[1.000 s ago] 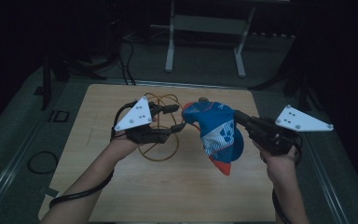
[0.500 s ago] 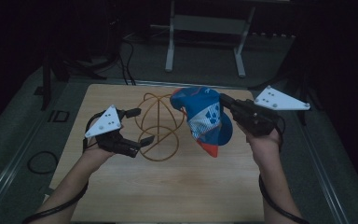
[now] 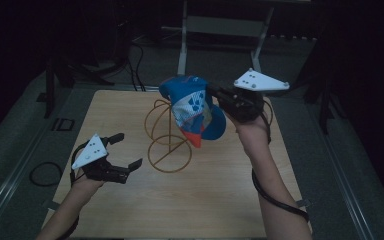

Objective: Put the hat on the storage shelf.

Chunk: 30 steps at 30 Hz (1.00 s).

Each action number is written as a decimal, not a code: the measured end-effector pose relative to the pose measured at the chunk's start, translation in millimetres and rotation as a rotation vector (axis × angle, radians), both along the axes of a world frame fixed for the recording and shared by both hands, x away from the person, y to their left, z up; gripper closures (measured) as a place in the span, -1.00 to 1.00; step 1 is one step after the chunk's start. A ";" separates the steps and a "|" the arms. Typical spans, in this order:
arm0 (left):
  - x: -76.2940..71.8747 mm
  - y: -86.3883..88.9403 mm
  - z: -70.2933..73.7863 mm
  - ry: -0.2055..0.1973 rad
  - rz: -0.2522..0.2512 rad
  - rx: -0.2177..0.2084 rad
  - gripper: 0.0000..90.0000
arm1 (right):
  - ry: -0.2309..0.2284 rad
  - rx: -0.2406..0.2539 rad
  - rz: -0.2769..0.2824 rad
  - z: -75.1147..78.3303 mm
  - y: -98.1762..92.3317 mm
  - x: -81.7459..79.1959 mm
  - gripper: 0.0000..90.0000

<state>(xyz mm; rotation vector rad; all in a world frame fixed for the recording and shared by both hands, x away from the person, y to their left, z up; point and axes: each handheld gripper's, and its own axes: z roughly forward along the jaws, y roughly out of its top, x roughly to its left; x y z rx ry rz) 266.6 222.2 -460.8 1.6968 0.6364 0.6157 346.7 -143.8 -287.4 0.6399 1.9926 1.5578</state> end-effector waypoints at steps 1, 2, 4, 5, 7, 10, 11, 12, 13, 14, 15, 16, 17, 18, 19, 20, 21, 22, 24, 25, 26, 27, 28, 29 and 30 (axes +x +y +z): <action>-1.7 2.6 -4.6 -0.003 0.021 0.007 -0.95 | 0.007 0.002 0.003 0.4 4.7 2.7 1.00; -3.3 5.0 -9.3 -0.008 0.035 0.003 -0.95 | 0.009 -0.004 0.004 1.0 9.8 5.3 1.00; -6.1 9.5 -18.7 0.000 0.062 0.000 -0.95 | 0.028 0.009 0.019 2.4 20.3 9.8 1.00; -7.6 10.8 -24.1 0.000 0.076 -0.001 -0.95 | 0.026 0.002 0.019 3.1 26.4 11.4 1.00; -9.7 12.6 -35.2 0.008 0.096 -0.006 -0.95 | 0.036 0.005 0.028 3.4 38.3 14.9 1.00; -12.5 13.8 -51.2 0.018 0.124 -0.023 -0.95 | 0.063 0.002 0.061 1.0 58.2 20.8 1.00; -13.0 13.8 -56.0 0.025 0.133 -0.021 -0.95 | 0.074 -0.003 0.073 -0.5 64.9 22.3 1.00; -13.5 13.5 -60.6 0.027 0.137 -0.021 -0.95 | 0.081 -0.005 0.084 -2.3 71.2 23.4 1.00; -13.7 13.3 -64.6 0.033 0.142 -0.020 -0.95 | 0.091 -0.011 0.100 -4.3 77.6 24.3 1.00; -13.9 13.3 -68.6 0.038 0.148 -0.020 -0.95 | 0.098 -0.021 0.109 -6.4 83.6 24.6 1.00; -13.9 13.7 -72.3 0.041 0.150 -0.027 -0.95 | 0.105 -0.031 0.117 -8.5 89.3 24.9 1.00; -13.5 14.4 -75.4 0.048 0.153 -0.035 -0.95 | 0.110 -0.044 0.127 -10.9 94.6 25.2 1.00; -13.0 15.0 -77.5 0.059 0.157 -0.037 -0.95 | 0.113 -0.055 0.133 -13.7 99.0 25.5 1.00; -12.7 15.8 -79.3 0.062 0.158 -0.039 -0.95 | 0.121 -0.065 0.138 -16.7 102.7 25.9 1.00; -12.5 16.5 -80.4 0.069 0.157 -0.046 -0.95 | 0.130 -0.071 0.143 -19.9 105.7 26.6 1.00; -12.2 17.2 -81.0 0.071 0.159 -0.046 -0.95 | 0.135 -0.079 0.144 -23.2 108.0 27.9 1.00; -12.4 17.7 -81.6 0.070 0.162 -0.045 -0.95 | 0.143 -0.089 0.146 -26.3 110.0 29.3 1.00; -12.6 18.2 -82.3 0.071 0.160 -0.050 -0.95 | 0.153 -0.094 0.147 -29.4 111.7 30.5 1.00; -12.5 18.7 -84.0 0.076 0.162 -0.052 -0.95 | 0.169 -0.111 0.152 -35.3 113.9 33.3 1.00; -12.6 18.9 -85.0 0.077 0.163 -0.052 -0.95 | 0.172 -0.121 0.148 -38.0 114.5 34.1 1.00; -12.6 19.1 -85.9 0.079 0.159 -0.055 -0.95 | 0.172 -0.131 0.142 -40.6 114.5 34.8 1.00; -12.4 18.9 -86.7 0.083 0.159 -0.053 -0.95 | 0.181 -0.135 0.140 -43.1 114.0 35.7 1.00; -12.0 18.7 -87.3 0.087 0.160 -0.048 -0.95 | 0.186 -0.132 0.138 -45.5 112.8 36.9 1.00; -11.8 18.3 -88.0 0.085 0.156 -0.048 -0.95 | 0.188 -0.132 0.134 -47.6 111.0 38.0 1.00; -11.6 17.9 -88.6 0.086 0.157 -0.046 -0.95 | 0.193 -0.132 0.131 -49.3 109.2 38.5 1.00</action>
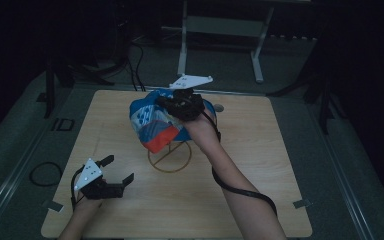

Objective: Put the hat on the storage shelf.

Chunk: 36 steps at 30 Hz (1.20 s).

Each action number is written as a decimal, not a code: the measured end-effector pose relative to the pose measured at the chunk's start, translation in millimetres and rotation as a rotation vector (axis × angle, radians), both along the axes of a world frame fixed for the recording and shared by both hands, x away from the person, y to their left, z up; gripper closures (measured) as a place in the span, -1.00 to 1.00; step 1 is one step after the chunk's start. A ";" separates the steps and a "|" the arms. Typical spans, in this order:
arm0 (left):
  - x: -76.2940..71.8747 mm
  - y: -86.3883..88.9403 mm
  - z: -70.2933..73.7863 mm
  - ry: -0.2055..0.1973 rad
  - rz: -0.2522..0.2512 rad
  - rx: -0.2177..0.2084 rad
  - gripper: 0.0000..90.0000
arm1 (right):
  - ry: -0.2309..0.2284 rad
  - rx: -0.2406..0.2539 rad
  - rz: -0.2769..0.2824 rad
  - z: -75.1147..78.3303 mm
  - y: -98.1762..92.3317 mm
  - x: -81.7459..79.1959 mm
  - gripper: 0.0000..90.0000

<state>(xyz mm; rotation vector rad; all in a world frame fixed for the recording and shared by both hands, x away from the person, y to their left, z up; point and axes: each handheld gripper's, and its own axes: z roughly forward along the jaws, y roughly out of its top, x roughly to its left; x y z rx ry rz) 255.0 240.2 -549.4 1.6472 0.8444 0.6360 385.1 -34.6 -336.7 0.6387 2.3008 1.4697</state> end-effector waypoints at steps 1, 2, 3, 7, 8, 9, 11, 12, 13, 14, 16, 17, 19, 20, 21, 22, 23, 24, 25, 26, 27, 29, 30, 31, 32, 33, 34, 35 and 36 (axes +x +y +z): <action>0.6 -0.7 -0.5 0.003 0.001 0.002 -0.95 | 0.006 0.005 -0.003 -1.7 -2.0 0.4 1.00; 0.9 -1.2 -1.1 0.006 -0.003 0.003 -0.95 | 0.008 0.006 -0.006 -3.3 -4.2 0.8 1.00; 0.9 -1.8 -1.7 0.006 -0.005 0.001 -0.95 | 0.010 0.008 -0.007 -4.7 -6.4 0.9 1.00; 0.8 -2.1 -2.4 0.004 -0.002 -0.002 -0.95 | 0.014 0.018 -0.020 -10.5 -15.9 -0.2 1.00; 0.8 -2.0 -2.4 0.007 -0.002 -0.003 -0.95 | 0.016 0.024 -0.024 -12.3 -19.2 -0.8 1.00; 0.6 -1.5 -2.5 0.003 -0.001 -0.001 -0.95 | 0.019 0.029 -0.027 -13.3 -21.6 -1.2 1.00; 0.6 -0.6 -2.9 0.006 0.003 0.001 -0.95 | 0.022 0.041 -0.026 -15.9 -28.0 -2.2 1.00; 0.6 -0.3 -3.5 0.005 0.005 0.001 -0.95 | 0.028 0.053 -0.024 -16.9 -31.0 -3.0 1.00; 0.7 0.2 -3.9 0.008 0.005 -0.001 -0.95 | 0.028 0.058 -0.024 -17.6 -33.7 -4.0 1.00; 0.9 0.8 -4.1 0.011 0.008 0.000 -0.95 | 0.020 0.059 -0.028 -18.0 -35.8 -5.4 1.00; 0.7 1.6 -4.2 0.008 0.009 -0.004 -0.95 | 0.012 0.061 -0.035 -18.6 -39.3 -8.2 1.00; 0.5 1.9 -4.1 0.009 0.011 -0.003 -0.95 | 0.001 0.063 -0.043 -18.8 -40.8 -9.6 1.00; 0.0 2.4 -4.5 0.007 0.013 -0.008 -0.95 | -0.011 0.060 -0.049 -19.3 -43.7 -10.5 1.00; -0.1 2.5 -4.9 0.010 0.013 -0.014 -0.95 | -0.012 0.064 -0.056 -19.7 -45.1 -10.2 1.00; -0.2 2.7 -5.3 0.013 0.014 -0.010 -0.95 | -0.011 0.066 -0.063 -20.1 -46.3 -10.0 1.00; -0.4 2.6 -5.8 0.017 0.012 -0.009 -0.95 | -0.010 0.063 -0.062 -20.9 -47.3 -9.5 1.00; -0.6 2.7 -6.1 0.018 0.010 -0.004 -0.95 | -0.008 0.067 -0.065 -22.0 -48.6 -9.4 1.00; -0.6 2.7 -6.1 0.018 0.010 -0.004 -0.95 | -0.008 0.067 -0.065 -22.0 -48.6 -9.4 1.00; -0.8 2.6 -6.3 0.017 0.011 -0.001 -0.95 | -0.005 0.071 -0.065 -23.4 -50.1 -9.5 1.00; -1.0 2.8 -6.2 0.017 0.008 -0.005 -0.95 | -0.001 0.079 -0.066 -25.8 -52.4 -10.5 1.00; -1.1 3.2 -6.0 0.017 0.007 -0.004 -0.95 | 0.013 0.095 -0.064 -28.7 -56.3 -11.6 1.00; -0.8 3.6 -6.3 0.019 0.005 -0.010 -0.95 | 0.025 0.103 -0.066 -31.8 -60.7 -13.3 1.00; -0.8 3.6 -6.3 0.019 0.005 -0.010 -0.95 | 0.025 0.103 -0.066 -31.8 -60.7 -13.3 1.00; -0.7 3.6 -6.6 0.022 0.007 -0.010 -0.95 | 0.026 0.105 -0.070 -35.1 -64.7 -16.3 1.00; -0.8 3.6 -6.9 0.023 0.008 -0.008 -0.95 | 0.027 0.107 -0.076 -37.1 -66.7 -17.4 1.00; -0.7 3.7 -7.2 0.024 0.007 -0.010 -0.95 | 0.030 0.113 -0.079 -39.3 -68.9 -18.1 1.00; -0.1 4.0 -7.6 0.026 0.007 -0.008 -0.95 | 0.039 0.119 -0.075 -41.6 -70.7 -17.9 1.00; -0.1 4.0 -7.6 0.026 0.007 -0.008 -0.95 | 0.048 0.120 -0.074 -43.7 -71.8 -17.7 1.00; 0.5 4.0 -8.1 0.030 0.005 -0.011 -0.95 | 0.053 0.122 -0.073 -45.4 -72.3 -17.3 0.99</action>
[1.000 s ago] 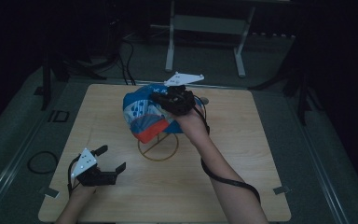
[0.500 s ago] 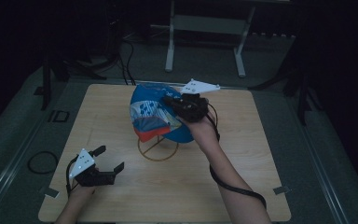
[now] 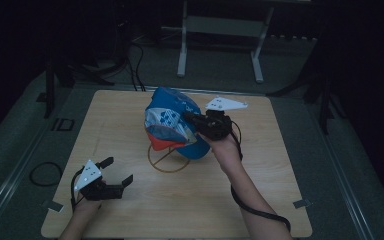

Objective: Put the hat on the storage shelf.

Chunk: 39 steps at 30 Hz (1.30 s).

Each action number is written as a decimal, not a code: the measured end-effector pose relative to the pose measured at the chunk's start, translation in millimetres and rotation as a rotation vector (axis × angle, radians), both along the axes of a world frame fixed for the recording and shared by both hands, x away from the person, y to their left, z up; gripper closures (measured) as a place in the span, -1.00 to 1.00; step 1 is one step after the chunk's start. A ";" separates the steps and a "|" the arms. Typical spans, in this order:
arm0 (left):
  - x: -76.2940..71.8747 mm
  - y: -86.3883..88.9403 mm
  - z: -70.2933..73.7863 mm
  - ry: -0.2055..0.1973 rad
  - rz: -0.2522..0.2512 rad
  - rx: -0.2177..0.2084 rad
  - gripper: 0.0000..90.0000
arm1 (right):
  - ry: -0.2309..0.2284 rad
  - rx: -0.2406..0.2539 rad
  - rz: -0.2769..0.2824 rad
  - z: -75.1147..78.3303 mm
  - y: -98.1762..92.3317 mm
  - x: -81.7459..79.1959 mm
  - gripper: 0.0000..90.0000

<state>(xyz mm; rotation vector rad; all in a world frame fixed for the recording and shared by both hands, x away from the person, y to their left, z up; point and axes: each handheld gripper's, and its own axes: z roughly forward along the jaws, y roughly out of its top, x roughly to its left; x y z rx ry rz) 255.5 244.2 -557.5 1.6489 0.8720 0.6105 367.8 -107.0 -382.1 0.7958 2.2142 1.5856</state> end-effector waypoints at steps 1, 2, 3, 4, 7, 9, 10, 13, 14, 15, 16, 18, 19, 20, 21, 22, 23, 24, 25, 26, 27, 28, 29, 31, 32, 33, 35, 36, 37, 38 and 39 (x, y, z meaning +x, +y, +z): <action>0.0 0.0 0.0 0.000 0.000 0.000 -0.95 | 0.007 0.004 0.003 -1.3 -0.4 0.5 0.95; 0.3 -0.2 -0.3 0.002 0.000 0.001 -0.95 | 0.009 0.009 0.000 -2.3 -0.7 0.9 0.87; 0.4 -0.5 -0.7 0.002 -0.001 0.003 -0.95 | 0.011 0.011 -0.005 -2.8 -1.1 1.5 0.80; 0.3 -0.8 -1.0 0.004 -0.004 0.001 -0.95 | 0.011 0.011 -0.005 -2.8 -1.1 1.5 0.80; 0.5 -1.4 -1.8 0.007 -0.010 0.007 -0.95 | 0.027 0.019 0.006 -4.1 -2.7 2.8 0.72; 0.7 -1.8 -2.5 0.010 -0.011 0.007 -0.95 | 0.028 0.029 0.007 -4.8 -5.1 1.2 0.64; 0.7 -1.8 -2.5 0.010 -0.011 0.007 -0.95 | 0.028 0.029 0.007 -4.8 -5.1 1.2 0.64; 0.6 -2.0 -3.0 0.011 -0.015 0.002 -0.95 | 0.028 0.051 0.020 -5.4 -10.5 -3.4 0.60; 0.6 -2.0 -3.0 0.011 -0.015 0.002 -0.95 | 0.028 0.051 0.020 -5.4 -10.5 -3.4 0.60; 0.7 -2.0 -3.1 0.013 -0.017 -0.001 -0.95 | 0.027 0.048 0.024 -5.7 -10.8 -4.4 0.60; 0.8 -2.1 -3.2 0.014 -0.016 0.000 -0.95 | 0.020 0.045 0.019 -6.2 -10.9 -5.6 0.59; 0.6 -2.6 -3.2 0.014 -0.021 0.003 -0.95 | 0.026 0.044 0.024 -7.1 -11.7 -6.3 0.57; 0.6 -2.8 -3.2 0.014 -0.021 0.007 -0.95 | 0.024 0.042 0.024 -7.5 -12.1 -6.4 0.56; 0.6 -2.8 -3.2 0.014 -0.021 0.007 -0.95 | 0.024 0.042 0.024 -7.5 -12.1 -6.4 0.56; 0.6 -2.8 -3.4 0.012 -0.024 0.002 -0.95 | 0.027 0.043 0.031 -7.9 -13.2 -7.1 0.50; 0.6 -2.8 -3.4 0.012 -0.024 0.002 -0.95 | 0.027 0.043 0.031 -7.9 -13.2 -7.1 0.50; 0.8 -2.7 -3.8 0.013 -0.024 0.007 -0.95 | 0.024 0.047 0.036 -7.7 -14.2 -8.9 0.43; 0.8 -2.7 -3.8 0.013 -0.024 0.007 -0.95 | 0.022 0.050 0.041 -7.4 -14.9 -9.9 0.38; 0.9 -2.8 -4.2 0.015 -0.025 0.004 -0.95 | 0.018 0.052 0.043 -7.0 -15.9 -11.0 0.33; 0.9 -2.8 -4.2 0.015 -0.025 0.004 -0.95 | 0.018 0.052 0.043 -7.0 -15.9 -11.0 0.33; 0.8 -3.1 -4.4 0.014 -0.028 0.003 -0.95 | 0.012 0.054 0.050 -6.4 -19.0 -12.8 0.17; 0.8 -3.1 -4.4 0.014 -0.028 0.003 -0.95 | 0.010 0.053 0.052 -6.4 -20.5 -13.2 0.10; 0.6 -3.4 -4.4 0.013 -0.029 0.003 -0.95 | 0.009 0.049 0.054 -6.7 -22.4 -13.6 0.02; 0.7 -3.5 -4.6 0.013 -0.032 0.000 -0.95 | 0.006 0.030 0.057 -8.1 -25.9 -14.1 -0.13; 0.7 -3.5 -4.6 0.013 -0.032 0.000 -0.95 | 0.001 0.019 0.050 -9.2 -27.6 -14.5 -0.17; 0.7 -3.9 -5.0 0.013 -0.034 0.002 -0.95 | 0.001 0.013 0.042 -10.3 -29.3 -15.0 -0.24; 0.7 -4.5 -5.1 0.013 -0.037 0.004 -0.95 | 0.005 0.016 0.040 -13.0 -33.0 -14.9 -0.36; 0.7 -4.5 -5.1 0.013 -0.037 0.004 -0.95 | 0.005 0.016 0.040 -13.0 -33.0 -14.9 -0.36; 0.5 -5.3 -5.3 0.011 -0.044 0.003 -0.95 | 0.008 0.030 0.037 -16.1 -37.5 -14.6 -0.48; 0.5 -5.3 -5.3 0.011 -0.044 0.003 -0.95 | 0.011 0.029 0.047 -18.1 -39.2 -14.4 -0.58; 0.4 -6.1 -5.4 0.011 -0.043 0.006 -0.95 | 0.014 0.025 0.041 -19.9 -40.5 -14.0 -0.59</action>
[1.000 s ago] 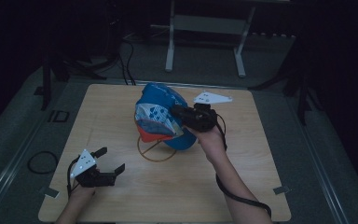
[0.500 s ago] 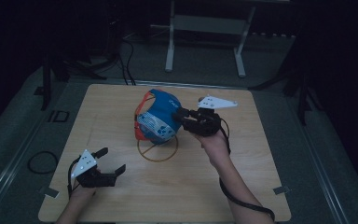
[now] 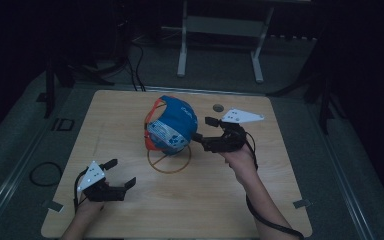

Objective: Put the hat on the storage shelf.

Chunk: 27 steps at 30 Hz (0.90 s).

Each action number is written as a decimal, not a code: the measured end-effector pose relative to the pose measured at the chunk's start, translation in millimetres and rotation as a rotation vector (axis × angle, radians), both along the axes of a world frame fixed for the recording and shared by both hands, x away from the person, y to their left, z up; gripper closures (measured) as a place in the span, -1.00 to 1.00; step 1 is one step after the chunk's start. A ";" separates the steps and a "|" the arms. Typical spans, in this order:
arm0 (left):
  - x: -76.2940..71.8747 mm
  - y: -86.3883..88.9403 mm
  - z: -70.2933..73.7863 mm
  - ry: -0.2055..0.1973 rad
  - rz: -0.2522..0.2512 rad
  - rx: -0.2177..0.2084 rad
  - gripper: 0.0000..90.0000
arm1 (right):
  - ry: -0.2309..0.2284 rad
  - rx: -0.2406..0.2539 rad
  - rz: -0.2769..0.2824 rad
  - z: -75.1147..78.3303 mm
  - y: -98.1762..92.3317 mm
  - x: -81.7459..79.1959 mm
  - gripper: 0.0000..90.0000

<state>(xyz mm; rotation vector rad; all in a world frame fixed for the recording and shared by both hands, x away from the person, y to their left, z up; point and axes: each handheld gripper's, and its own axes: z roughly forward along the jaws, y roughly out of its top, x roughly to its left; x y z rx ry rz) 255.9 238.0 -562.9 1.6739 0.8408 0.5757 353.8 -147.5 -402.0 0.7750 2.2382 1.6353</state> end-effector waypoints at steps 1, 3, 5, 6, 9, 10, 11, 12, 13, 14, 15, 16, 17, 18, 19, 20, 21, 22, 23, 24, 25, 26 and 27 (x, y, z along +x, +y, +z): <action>0.0 0.0 0.0 0.000 0.000 0.000 -0.95 | 0.000 0.000 0.000 0.0 0.0 0.0 -0.59; -0.2 -0.1 -0.1 0.001 -0.004 0.002 -0.95 | 0.003 0.009 0.001 -4.9 -3.0 0.4 -0.63; -0.6 -0.1 -0.3 0.001 -0.005 0.001 -0.95 | 0.000 -0.022 -0.001 -13.2 -4.9 0.2 -0.69; -0.6 0.2 -0.3 0.000 -0.007 -0.003 -0.95 | 0.000 -0.022 -0.001 -13.2 -4.9 0.2 -0.69; -0.9 0.8 -0.3 -0.002 -0.006 -0.006 -0.95 | -0.007 -0.039 0.001 -22.5 -6.7 -0.1 -0.69; -1.0 0.8 -0.4 -0.002 -0.007 -0.007 -0.95 | -0.004 -0.050 -0.004 -27.9 -7.5 -0.4 -0.69; -1.2 0.8 -0.5 -0.002 -0.006 0.000 -0.95 | 0.000 -0.056 -0.003 -30.5 -7.9 -0.3 -0.69; -1.4 0.7 -0.6 -0.003 -0.008 0.001 -0.95 | 0.003 -0.059 -0.002 -33.2 -8.2 -0.3 -0.69; -1.7 0.5 -0.6 -0.002 -0.009 0.000 -0.95 | 0.004 -0.058 -0.001 -36.2 -8.6 -0.6 -0.69; -1.7 0.1 -0.7 -0.003 -0.009 0.001 -0.95 | 0.004 -0.058 -0.001 -36.2 -8.6 -0.6 -0.69; -2.2 -0.5 -0.9 -0.004 -0.010 0.001 -0.95 | 0.007 -0.063 0.000 -39.4 -8.7 -1.0 -0.69; -2.5 -0.6 -1.0 -0.004 -0.013 0.001 -0.95 | 0.010 -0.080 0.002 -43.6 -8.9 -1.5 -0.69; -2.5 -0.7 -1.1 -0.004 -0.015 0.004 -0.95 | 0.009 -0.079 0.008 -50.2 -10.2 -2.5 -0.69; -2.5 -0.7 -1.3 -0.004 -0.019 0.007 -0.95 | 0.016 -0.081 0.014 -54.1 -11.2 -2.7 -0.69; -2.6 -1.0 -1.7 -0.006 -0.022 0.003 -0.95 | 0.016 -0.081 0.014 -54.1 -11.2 -2.7 -0.69; -2.4 -1.3 -1.9 -0.004 -0.022 0.004 -0.95 | 0.029 -0.079 0.027 -62.1 -13.2 -3.0 -0.69; -2.3 -1.5 -2.2 -0.003 -0.021 0.003 -0.95 | 0.036 -0.082 0.030 -66.0 -14.5 -3.0 -0.69; -2.2 -1.6 -2.3 -0.004 -0.021 0.002 -0.95 | 0.041 -0.081 0.028 -69.7 -16.0 -3.1 -0.69; -2.0 -1.5 -2.4 -0.003 -0.020 0.004 -0.95 | 0.046 -0.078 0.028 -73.2 -17.5 -3.3 -0.69; -1.9 -1.5 -2.5 -0.003 -0.019 0.004 -0.95 | 0.046 -0.078 0.028 -73.2 -17.5 -3.3 -0.69; -1.7 -1.4 -2.8 -0.003 -0.018 0.006 -0.95 | 0.054 -0.085 0.029 -81.6 -20.4 -3.5 -0.69; -1.6 -1.4 -3.0 -0.002 -0.017 0.007 -0.95 | 0.054 -0.085 0.029 -81.6 -20.4 -3.5 -0.69; -1.6 -1.4 -3.0 -0.002 -0.017 0.007 -0.95 | 0.054 -0.085 0.029 -81.6 -20.4 -3.5 -0.69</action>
